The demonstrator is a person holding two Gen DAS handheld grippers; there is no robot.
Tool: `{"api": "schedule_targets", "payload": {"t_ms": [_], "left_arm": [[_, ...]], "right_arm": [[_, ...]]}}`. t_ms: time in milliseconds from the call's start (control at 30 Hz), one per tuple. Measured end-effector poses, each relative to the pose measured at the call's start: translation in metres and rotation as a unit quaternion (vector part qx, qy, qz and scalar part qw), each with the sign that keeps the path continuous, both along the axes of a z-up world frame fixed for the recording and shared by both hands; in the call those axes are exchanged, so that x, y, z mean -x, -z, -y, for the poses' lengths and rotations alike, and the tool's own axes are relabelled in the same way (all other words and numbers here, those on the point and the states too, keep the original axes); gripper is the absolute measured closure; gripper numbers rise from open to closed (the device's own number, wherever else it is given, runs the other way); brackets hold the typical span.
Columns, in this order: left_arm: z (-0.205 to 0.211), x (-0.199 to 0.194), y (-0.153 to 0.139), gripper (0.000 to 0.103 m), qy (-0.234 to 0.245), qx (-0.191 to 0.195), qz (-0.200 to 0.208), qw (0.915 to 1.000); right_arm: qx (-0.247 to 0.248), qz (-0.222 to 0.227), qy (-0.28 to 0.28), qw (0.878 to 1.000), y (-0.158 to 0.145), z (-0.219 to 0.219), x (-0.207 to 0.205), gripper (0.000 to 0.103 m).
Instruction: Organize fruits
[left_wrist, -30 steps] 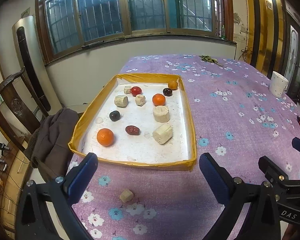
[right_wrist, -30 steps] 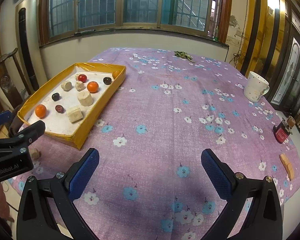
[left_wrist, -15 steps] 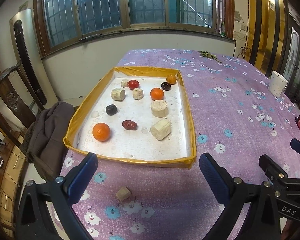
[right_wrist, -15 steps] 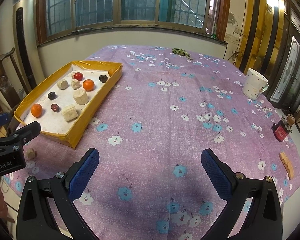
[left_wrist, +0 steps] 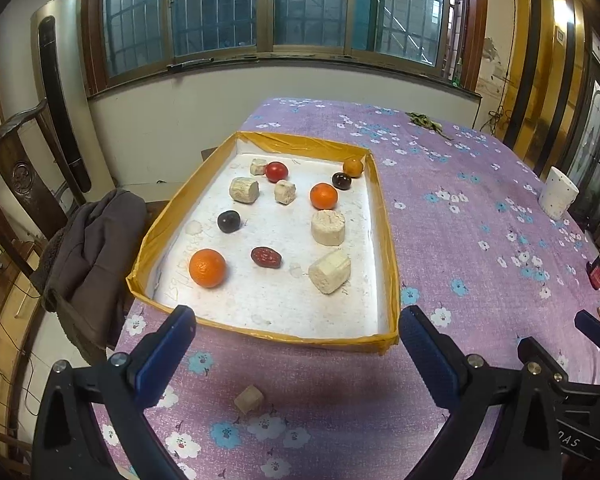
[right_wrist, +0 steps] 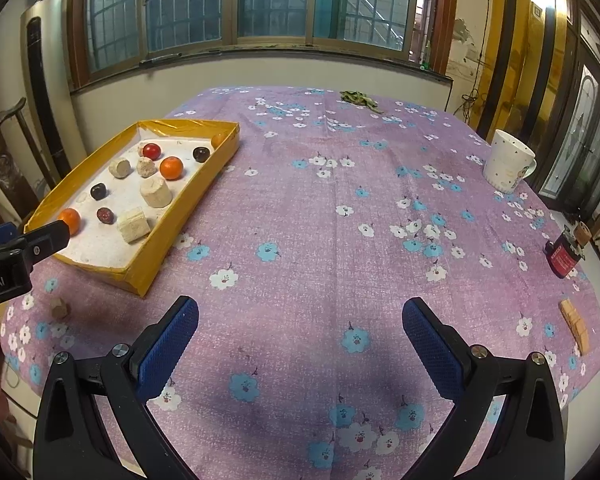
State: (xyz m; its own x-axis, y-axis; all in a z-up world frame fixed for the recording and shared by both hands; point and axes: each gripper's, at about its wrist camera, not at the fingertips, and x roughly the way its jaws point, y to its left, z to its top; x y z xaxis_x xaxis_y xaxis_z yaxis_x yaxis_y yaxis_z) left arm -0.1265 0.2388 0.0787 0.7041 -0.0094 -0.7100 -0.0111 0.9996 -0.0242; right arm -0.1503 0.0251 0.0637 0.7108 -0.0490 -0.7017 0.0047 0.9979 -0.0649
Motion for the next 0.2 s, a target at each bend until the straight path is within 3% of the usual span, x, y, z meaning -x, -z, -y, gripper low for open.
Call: {"api": "schedule_targets", "payload": {"t_ms": [200], "left_arm": [[-0.0019, -0.0027, 0.0001, 0.001, 0.0, 0.007, -0.007, 1.0]], "right_arm": [[0.001, -0.002, -0.002, 1.0, -0.0003, -0.0002, -0.0011, 0.0]]}}
